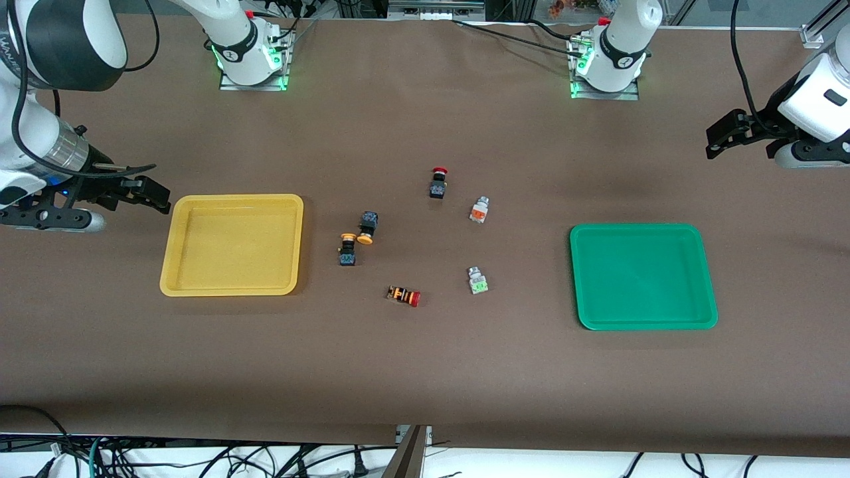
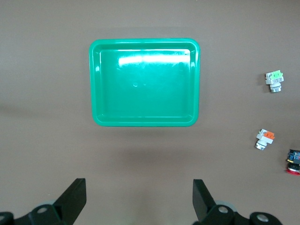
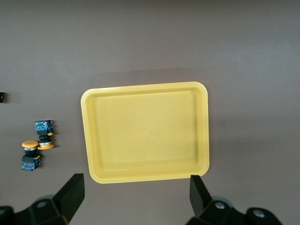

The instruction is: Place green and yellow buttons in trays

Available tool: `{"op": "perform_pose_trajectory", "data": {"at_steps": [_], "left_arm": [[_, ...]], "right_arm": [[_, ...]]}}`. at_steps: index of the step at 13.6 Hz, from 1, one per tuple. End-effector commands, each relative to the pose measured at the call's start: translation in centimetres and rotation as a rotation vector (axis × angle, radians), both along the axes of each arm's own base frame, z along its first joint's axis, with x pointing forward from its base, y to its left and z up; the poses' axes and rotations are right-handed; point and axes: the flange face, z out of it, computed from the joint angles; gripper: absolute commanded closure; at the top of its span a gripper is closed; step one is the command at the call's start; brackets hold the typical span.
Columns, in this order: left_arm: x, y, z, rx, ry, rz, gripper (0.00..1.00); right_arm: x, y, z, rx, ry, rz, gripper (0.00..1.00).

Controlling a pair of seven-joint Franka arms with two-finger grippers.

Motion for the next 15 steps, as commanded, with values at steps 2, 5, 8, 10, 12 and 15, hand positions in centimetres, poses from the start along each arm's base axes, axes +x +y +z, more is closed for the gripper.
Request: {"op": "perform_pose_trajectory", "data": {"at_steps": [2, 5, 8, 10, 12, 15], "left_arm": [[0.3, -0.2, 0.6, 0.017, 0.004, -0.026, 0.0], [0.3, -0.1, 0.6, 0.018, 0.005, -0.026, 0.0], [0.2, -0.3, 0.5, 0.013, 0.012, -0.026, 0.0], [0.1, -0.7, 0.0, 0.014, 0.034, -0.033, 0.0], [0.4, -1.1, -1.5, 0.018, 0.094, -0.04, 0.0], [0.8, -1.5, -3.2, 0.012, 0.147, -0.045, 0.0]], "right_arm": [[-0.3, -0.1, 0.0, -0.005, -0.007, -0.008, 0.01], [-0.3, -0.1, -0.1, -0.005, -0.006, -0.008, 0.01], [-0.3, -0.1, -0.1, -0.005, -0.006, -0.008, 0.01], [-0.3, -0.1, -0.1, -0.005, -0.006, -0.012, 0.01], [-0.4, 0.5, 0.0, -0.002, -0.007, -0.017, 0.01], [-0.7, 3.0, 0.1, 0.004, -0.009, -0.036, 0.01]]}}
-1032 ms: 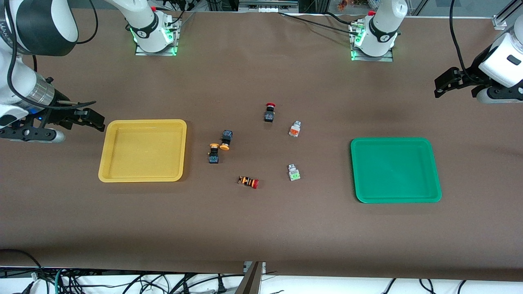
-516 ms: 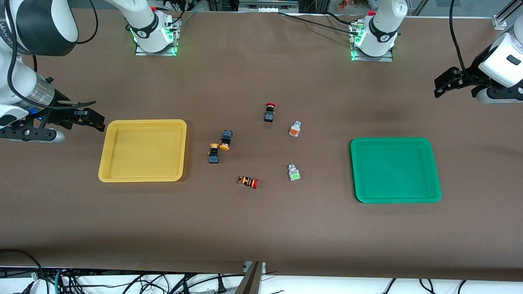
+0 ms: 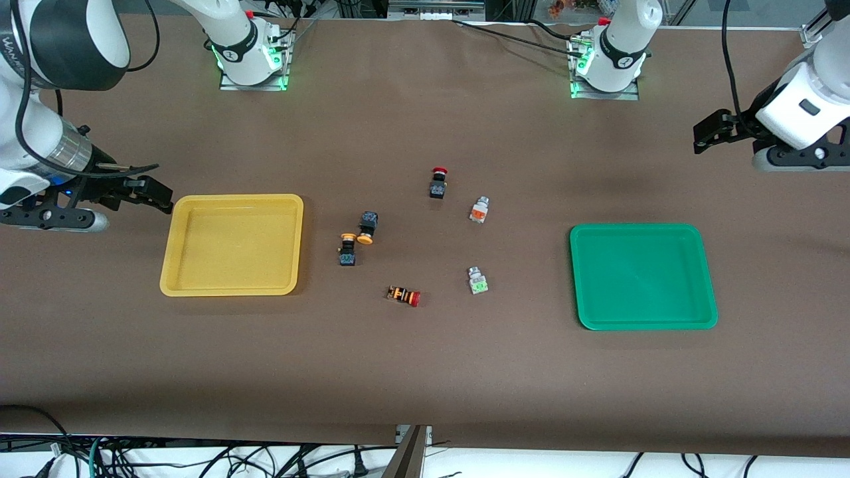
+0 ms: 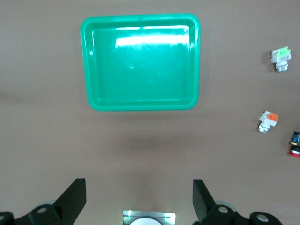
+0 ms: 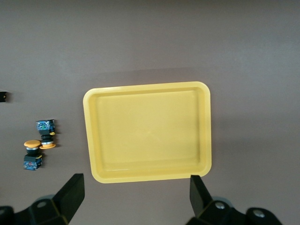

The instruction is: Place green and yellow buttons in trays

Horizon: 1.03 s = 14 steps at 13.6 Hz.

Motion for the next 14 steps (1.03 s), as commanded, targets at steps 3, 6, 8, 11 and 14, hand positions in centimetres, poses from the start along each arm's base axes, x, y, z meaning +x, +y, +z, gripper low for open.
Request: {"op": "perform_pose_trajectory", "data": {"at_steps": [3, 6, 8, 11, 14], "left_arm": [[1.9, -2.6, -4.1, 0.005, 0.099, -0.069, 0.0], [5.6, -7.4, -10.5, -0.044, 0.155, -0.103, 0.0], [8.9, -9.4, -13.7, -0.063, 0.137, -0.117, 0.0], [11.9, -13.7, -18.5, -0.1, 0.105, -0.078, 0.0], [10.9, -21.4, -24.2, -0.104, 0.079, -0.005, 0.0]], "right_arm": [[-0.8, 5.6, 0.1, 0.013, -0.029, -0.034, 0.01], [0.8, 13.1, -6.7, 0.011, -0.031, -0.055, 0.01], [0.4, 18.8, -11.0, 0.006, -0.037, -0.091, 0.01], [0.2, 23.2, -17.4, -0.003, -0.037, -0.116, 0.01], [0.2, 24.1, -22.6, 0.018, -0.079, -0.17, 0.01]]}}
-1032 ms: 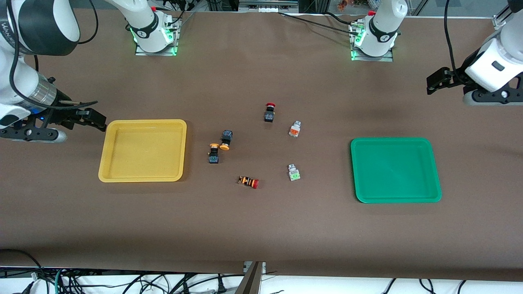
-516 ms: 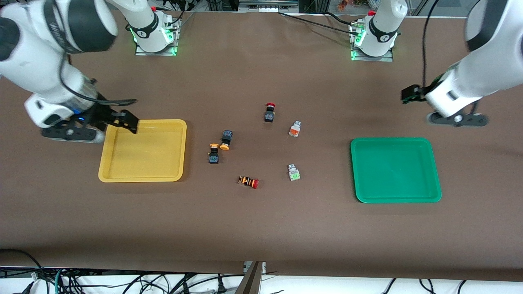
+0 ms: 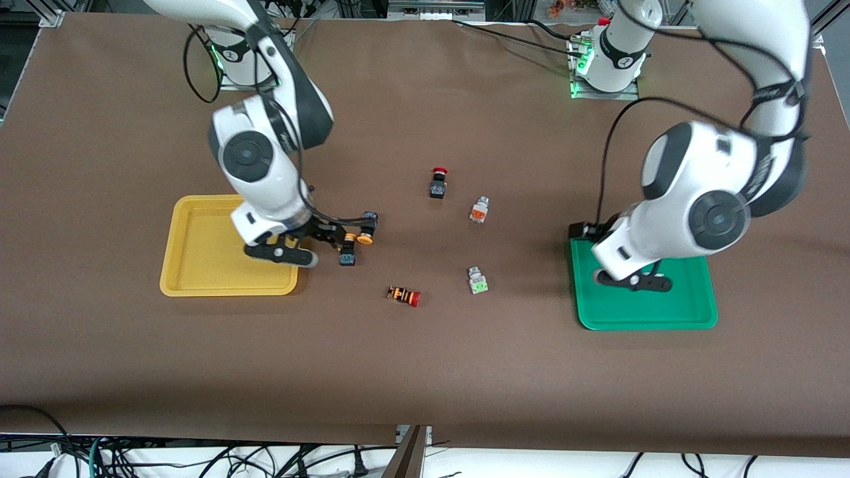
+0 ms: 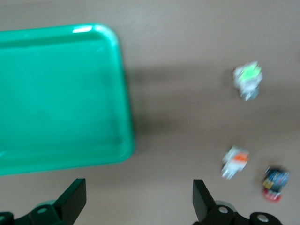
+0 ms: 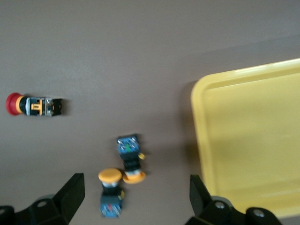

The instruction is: Place green and yellow buttons in trays

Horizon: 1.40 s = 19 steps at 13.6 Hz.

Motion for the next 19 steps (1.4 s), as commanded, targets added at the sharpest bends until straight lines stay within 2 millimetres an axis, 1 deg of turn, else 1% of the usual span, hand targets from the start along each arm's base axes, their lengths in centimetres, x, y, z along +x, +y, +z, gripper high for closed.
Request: {"op": "perform_pose_trajectory", "data": {"at_steps": [1, 3, 4, 5, 6, 7, 8, 9, 11, 12, 14, 17, 19], "left_arm": [[-1.6, -7.8, -5.2, 0.032, 0.023, 0.023, 0.0], [-3.9, -11.3, -9.4, 0.047, 0.058, -0.021, 0.0], [-4.9, -12.2, -11.3, 0.05, 0.062, -0.031, 0.0], [-6.1, -13.2, -13.1, 0.045, 0.04, -0.031, 0.0], [-7.2, -15.0, -14.4, 0.035, -0.005, -0.037, 0.0], [-7.2, -15.6, -14.4, 0.025, -0.037, -0.029, 0.0], [-7.4, -15.8, -14.4, 0.03, -0.036, -0.006, 0.0], [-8.5, -15.9, -14.8, 0.048, -0.018, -0.015, 0.0], [-12.4, -16.7, -16.5, 0.08, 0.021, -0.06, 0.0], [-13.9, -17.4, -17.2, 0.085, 0.024, -0.079, 0.0], [-15.3, -18.5, -18.1, 0.086, 0.017, -0.101, 0.0], [-16.1, -19.0, -19.1, 0.091, 0.031, -0.12, 0.0], [-16.6, -19.5, -20.4, 0.089, 0.034, -0.132, 0.0]], "right_arm": [[0.0, -0.9, -4.2, 0.014, -0.054, -0.043, 0.01], [-0.9, -1.4, -7.7, 0.032, -0.092, -0.041, 0.01], [-1.4, -1.7, -9.4, 0.038, -0.106, -0.04, 0.01], [-1.7, -1.8, -10.5, 0.052, -0.126, -0.059, 0.01], [-1.9, -1.6, -11.0, 0.062, -0.135, -0.105, 0.01], [-2.6, -0.1, -11.1, 0.067, -0.132, -0.116, 0.01], [-3.1, 0.6, -11.3, 0.07, -0.133, -0.118, 0.01], [-3.4, 1.0, -12.3, 0.066, -0.124, -0.126, 0.01], [-4.1, 2.2, -12.4, 0.071, -0.129, -0.112, 0.01], [-4.2, 2.4, -12.8, 0.068, -0.125, -0.108, 0.01], [-4.5, 2.3, -13.8, 0.076, -0.14, -0.105, 0.02], [-5.2, 2.0, -15.1, 0.085, -0.159, -0.089, 0.09], [-5.1, 1.8, -15.3, 0.083, -0.161, -0.09, 0.18]]}}
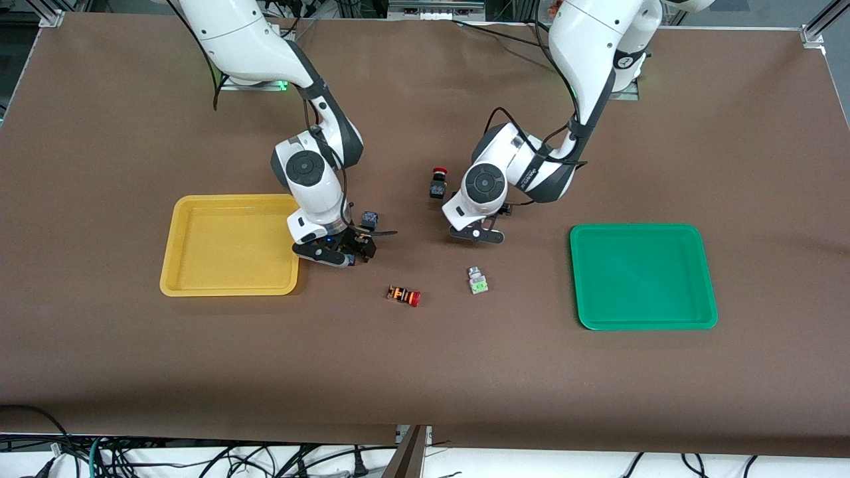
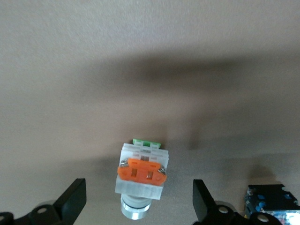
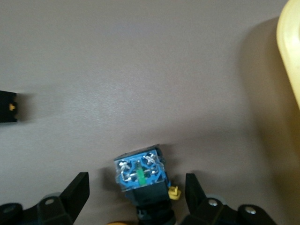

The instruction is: Place green and yellow buttons in trays

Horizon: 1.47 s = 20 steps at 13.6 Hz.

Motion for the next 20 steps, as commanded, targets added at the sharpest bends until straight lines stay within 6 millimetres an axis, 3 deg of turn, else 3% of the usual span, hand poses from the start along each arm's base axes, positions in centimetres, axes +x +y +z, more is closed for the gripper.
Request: {"op": "perform_pose_trajectory", "data": {"at_steps": [1, 2, 3, 4, 7, 9, 12, 14, 16, 18, 20], "left_arm": [[-1.1, -0.5, -1.2, -0.008, -0.006, -0.012, 0.26], [-1.2, -0.8, -1.6, -0.01, -0.01, -0.016, 0.62], [-1.0, -0.9, -1.2, -0.015, -0.016, -0.015, 0.86], [-0.8, -1.1, -0.6, -0.021, -0.026, -0.018, 0.96], [0.5, -0.2, 2.5, -0.032, -0.045, -0.002, 1.0], [3.5, 3.0, 6.8, 0.012, -0.079, 0.009, 1.0], [8.7, 9.5, 11.0, 0.108, -0.063, -0.064, 1.0], [12.1, 16.8, 11.3, 0.084, -0.046, -0.149, 1.0], [14.3, 23.3, 10.6, 0.044, -0.026, -0.196, 1.0], [15.7, 27.6, 8.6, 0.013, -0.033, -0.241, 1.0], [16.5, 31.0, 4.8, -0.006, -0.051, -0.248, 0.97]], "right_arm": [[-0.4, -0.1, 0.1, 0.0, -0.017, 0.005, 0.27], [-0.4, -0.1, 0.0, -0.001, -0.014, 0.004, 0.38], [-0.5, -0.1, 0.0, -0.001, -0.014, 0.007, 0.52], [-0.5, -0.1, -0.1, -0.002, -0.012, 0.006, 0.65], [-0.4, 0.0, 0.4, -0.002, -0.017, 0.022, 0.98], [0.3, -0.5, 1.8, -0.01, -0.03, 0.055, 1.0], [3.3, -5.3, 5.6, -0.11, 0.017, 0.147, 1.0], [4.9, -9.4, 7.9, -0.15, 0.023, 0.216, 1.0], [5.9, -13.6, 9.5, -0.166, 0.054, 0.241, 1.0], [6.3, -17.7, 10.0, -0.175, 0.071, 0.27, 1.0], [6.7, -22.8, 9.5, -0.162, 0.09, 0.307, 1.0]]}}
